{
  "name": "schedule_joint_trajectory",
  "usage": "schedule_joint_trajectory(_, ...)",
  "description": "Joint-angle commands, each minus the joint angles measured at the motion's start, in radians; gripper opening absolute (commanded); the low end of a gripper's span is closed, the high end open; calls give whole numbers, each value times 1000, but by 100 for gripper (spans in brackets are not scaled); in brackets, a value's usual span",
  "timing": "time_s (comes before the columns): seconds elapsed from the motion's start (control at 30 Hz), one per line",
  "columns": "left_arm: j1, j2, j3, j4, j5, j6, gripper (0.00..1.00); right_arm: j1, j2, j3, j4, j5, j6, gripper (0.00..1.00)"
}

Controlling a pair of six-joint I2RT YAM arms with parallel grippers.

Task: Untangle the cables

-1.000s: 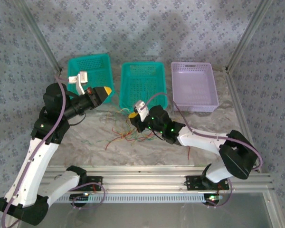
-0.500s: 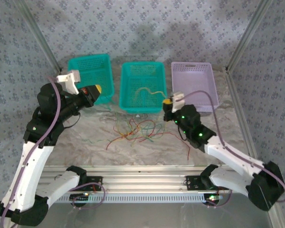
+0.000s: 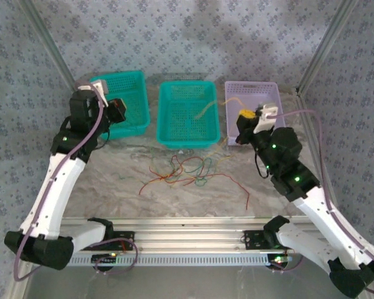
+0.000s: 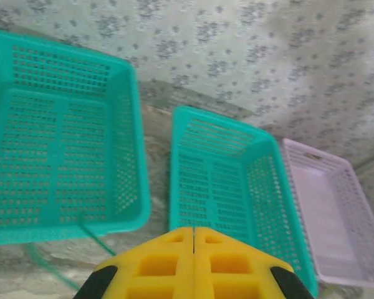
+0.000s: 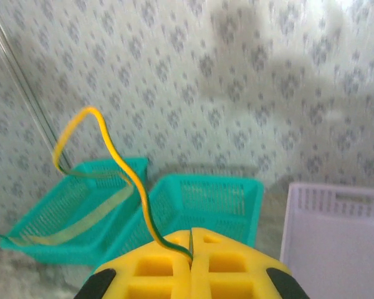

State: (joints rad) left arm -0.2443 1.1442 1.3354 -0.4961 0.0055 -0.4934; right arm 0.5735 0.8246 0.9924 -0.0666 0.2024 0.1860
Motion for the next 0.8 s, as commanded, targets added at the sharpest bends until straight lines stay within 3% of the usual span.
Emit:
schedule_joint_trajectory(0.0,54,33,36,87,-27,23,0,5,2,98,-96,-6,-16,0)
schedule_joint_trajectory(0.3,168,189,63,163,-11,13,0,22,62,346,-231,5,-28,0)
schedule_joint_trajectory(0.77,233,527,203,173,50,14,0,29,180,666,-393,-5,-69,0)
